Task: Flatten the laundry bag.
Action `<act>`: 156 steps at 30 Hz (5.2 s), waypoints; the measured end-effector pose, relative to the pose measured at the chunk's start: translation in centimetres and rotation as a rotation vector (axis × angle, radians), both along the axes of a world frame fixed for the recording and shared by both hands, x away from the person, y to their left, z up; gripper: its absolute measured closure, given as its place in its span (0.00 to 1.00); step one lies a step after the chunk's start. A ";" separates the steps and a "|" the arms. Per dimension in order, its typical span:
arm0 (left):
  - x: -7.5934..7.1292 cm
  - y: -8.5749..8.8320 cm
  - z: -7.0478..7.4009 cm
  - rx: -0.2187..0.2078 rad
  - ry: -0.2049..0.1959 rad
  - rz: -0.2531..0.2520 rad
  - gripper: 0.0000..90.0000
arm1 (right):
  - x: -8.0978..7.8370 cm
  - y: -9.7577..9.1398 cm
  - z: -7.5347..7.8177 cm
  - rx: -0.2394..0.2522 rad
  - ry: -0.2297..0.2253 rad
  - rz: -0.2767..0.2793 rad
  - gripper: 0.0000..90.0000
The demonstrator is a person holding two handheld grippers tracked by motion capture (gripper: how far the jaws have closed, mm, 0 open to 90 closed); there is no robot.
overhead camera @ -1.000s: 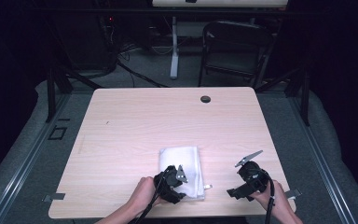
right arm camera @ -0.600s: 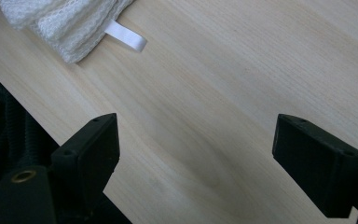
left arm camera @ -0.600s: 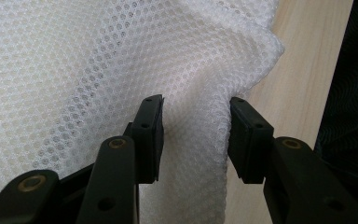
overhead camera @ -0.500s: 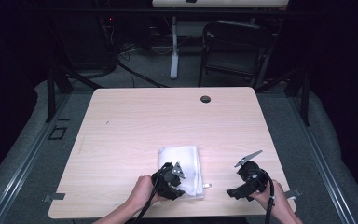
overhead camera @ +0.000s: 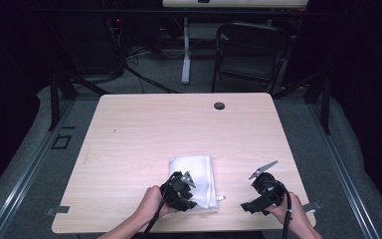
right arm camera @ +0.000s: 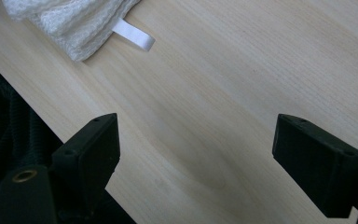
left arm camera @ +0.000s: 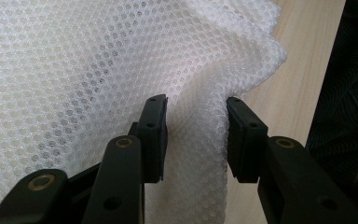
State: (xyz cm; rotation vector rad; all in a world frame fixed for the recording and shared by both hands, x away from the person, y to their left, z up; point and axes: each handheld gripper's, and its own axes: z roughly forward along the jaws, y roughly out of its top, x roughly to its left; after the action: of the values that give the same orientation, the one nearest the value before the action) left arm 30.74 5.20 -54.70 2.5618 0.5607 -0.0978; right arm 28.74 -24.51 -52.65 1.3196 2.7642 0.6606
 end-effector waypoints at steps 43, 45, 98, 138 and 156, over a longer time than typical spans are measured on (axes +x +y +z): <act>-0.5 0.5 0.8 -0.049 -0.087 0.003 0.93 | 0.7 9.6 -1.6 -0.015 -0.108 0.241 1.00; -0.5 0.5 0.8 -0.052 -0.094 0.005 0.93 | 1.0 9.9 -1.9 -0.022 -0.112 0.247 1.00; -2.3 3.3 3.6 -0.131 -0.330 0.176 0.94 | 1.2 9.7 -2.7 -0.051 -0.092 0.230 1.00; -0.5 6.1 2.5 -0.139 -0.278 0.369 0.92 | 2.3 7.7 -2.5 -0.091 -0.088 0.197 1.00; 0.2 6.7 1.9 -0.125 -0.214 0.386 0.95 | 2.6 7.2 -2.5 -0.099 -0.094 0.181 1.00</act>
State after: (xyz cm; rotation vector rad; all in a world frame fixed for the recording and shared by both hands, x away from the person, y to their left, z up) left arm 30.96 11.90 -52.85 2.2622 0.9185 0.2639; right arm 31.31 -17.27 -55.14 1.0030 2.8207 0.5679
